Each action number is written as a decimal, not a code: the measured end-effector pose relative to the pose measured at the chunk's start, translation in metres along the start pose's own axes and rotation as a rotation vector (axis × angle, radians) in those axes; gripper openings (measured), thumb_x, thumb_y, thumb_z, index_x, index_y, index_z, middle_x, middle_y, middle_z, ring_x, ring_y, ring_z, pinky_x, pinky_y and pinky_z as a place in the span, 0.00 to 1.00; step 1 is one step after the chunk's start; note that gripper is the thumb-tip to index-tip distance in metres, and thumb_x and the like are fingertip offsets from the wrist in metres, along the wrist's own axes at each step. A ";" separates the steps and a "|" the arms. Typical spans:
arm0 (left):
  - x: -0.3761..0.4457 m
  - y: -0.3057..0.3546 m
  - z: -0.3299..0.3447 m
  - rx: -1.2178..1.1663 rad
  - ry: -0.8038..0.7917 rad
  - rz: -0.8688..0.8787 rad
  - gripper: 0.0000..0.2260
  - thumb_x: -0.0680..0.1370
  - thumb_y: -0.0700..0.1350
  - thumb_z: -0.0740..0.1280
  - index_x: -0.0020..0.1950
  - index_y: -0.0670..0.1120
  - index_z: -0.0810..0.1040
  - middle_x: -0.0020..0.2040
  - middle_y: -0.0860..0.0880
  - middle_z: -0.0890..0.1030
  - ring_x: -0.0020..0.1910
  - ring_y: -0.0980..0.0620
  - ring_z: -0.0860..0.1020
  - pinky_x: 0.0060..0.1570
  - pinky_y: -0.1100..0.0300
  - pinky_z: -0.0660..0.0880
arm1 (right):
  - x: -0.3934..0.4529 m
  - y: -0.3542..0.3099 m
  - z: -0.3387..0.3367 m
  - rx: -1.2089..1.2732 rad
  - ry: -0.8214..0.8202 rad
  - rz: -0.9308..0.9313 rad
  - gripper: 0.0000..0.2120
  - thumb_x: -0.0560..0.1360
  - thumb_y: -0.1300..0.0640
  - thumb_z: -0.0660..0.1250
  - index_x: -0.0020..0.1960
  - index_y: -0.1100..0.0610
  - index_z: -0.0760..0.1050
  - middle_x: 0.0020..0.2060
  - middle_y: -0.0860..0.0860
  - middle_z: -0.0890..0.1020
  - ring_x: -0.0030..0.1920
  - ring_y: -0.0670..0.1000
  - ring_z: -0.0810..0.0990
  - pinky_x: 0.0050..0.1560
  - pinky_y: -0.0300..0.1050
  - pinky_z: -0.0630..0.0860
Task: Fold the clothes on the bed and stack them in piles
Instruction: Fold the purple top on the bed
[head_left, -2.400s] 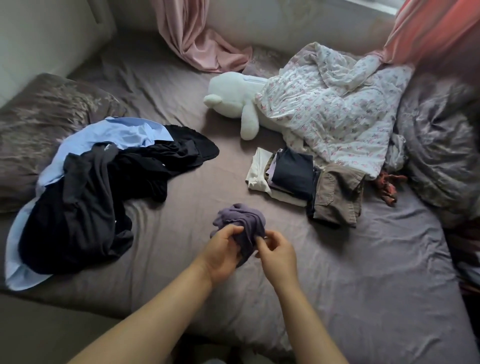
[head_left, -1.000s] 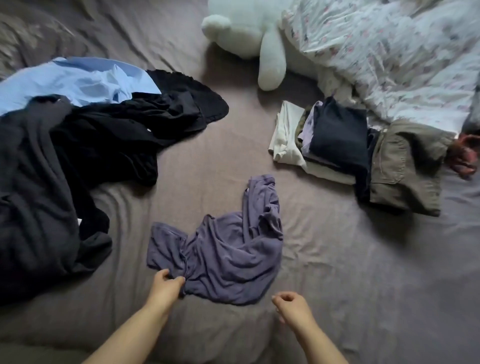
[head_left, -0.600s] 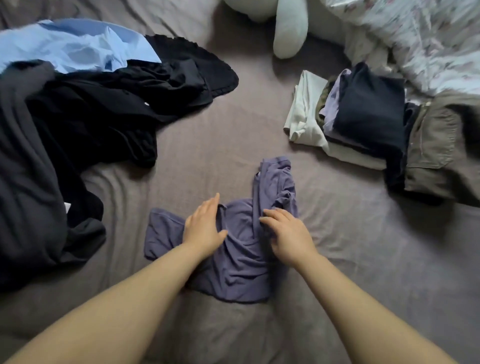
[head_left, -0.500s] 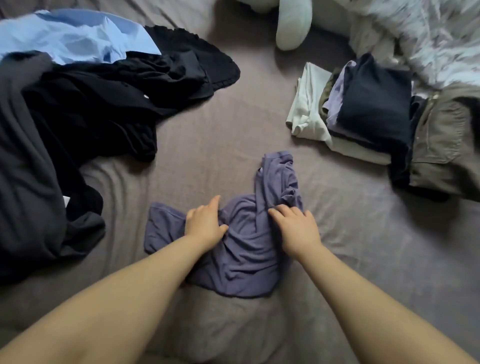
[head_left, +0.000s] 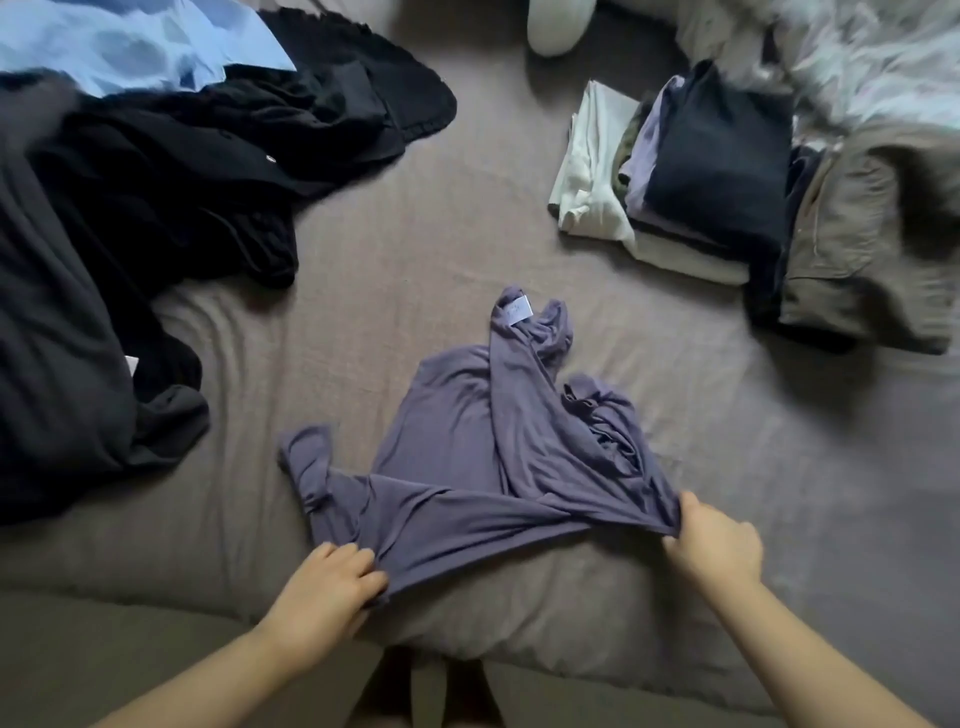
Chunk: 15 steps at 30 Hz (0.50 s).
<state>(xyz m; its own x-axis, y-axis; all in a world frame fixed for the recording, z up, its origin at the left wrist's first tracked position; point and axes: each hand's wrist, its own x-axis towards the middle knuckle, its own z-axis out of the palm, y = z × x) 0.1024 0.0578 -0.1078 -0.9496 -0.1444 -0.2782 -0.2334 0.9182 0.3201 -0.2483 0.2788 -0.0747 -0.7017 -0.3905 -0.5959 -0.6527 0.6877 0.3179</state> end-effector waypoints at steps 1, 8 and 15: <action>-0.004 0.004 0.005 0.004 -0.003 -0.035 0.09 0.63 0.53 0.58 0.33 0.52 0.76 0.33 0.52 0.73 0.32 0.50 0.73 0.35 0.56 0.58 | -0.006 0.004 0.005 0.021 -0.064 0.028 0.16 0.74 0.47 0.61 0.60 0.51 0.69 0.57 0.50 0.80 0.58 0.52 0.79 0.53 0.43 0.71; -0.020 0.026 0.030 0.015 0.046 -0.374 0.26 0.79 0.62 0.51 0.32 0.49 0.77 0.31 0.49 0.74 0.31 0.46 0.76 0.31 0.57 0.69 | -0.025 0.005 0.037 0.749 -0.187 0.254 0.24 0.69 0.44 0.74 0.60 0.51 0.73 0.45 0.51 0.82 0.49 0.56 0.80 0.49 0.48 0.74; 0.030 0.049 -0.004 -0.103 0.146 -0.445 0.15 0.71 0.51 0.58 0.45 0.47 0.82 0.35 0.48 0.76 0.34 0.44 0.77 0.33 0.55 0.70 | -0.036 -0.024 0.013 0.295 0.037 -0.021 0.23 0.74 0.46 0.67 0.67 0.51 0.69 0.56 0.52 0.82 0.57 0.57 0.79 0.53 0.48 0.71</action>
<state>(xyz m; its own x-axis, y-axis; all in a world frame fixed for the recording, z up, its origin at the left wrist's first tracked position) 0.0616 0.0969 -0.0968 -0.7707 -0.5722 -0.2804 -0.6362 0.7153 0.2892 -0.2035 0.2848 -0.0704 -0.7027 -0.4246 -0.5709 -0.5597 0.8253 0.0750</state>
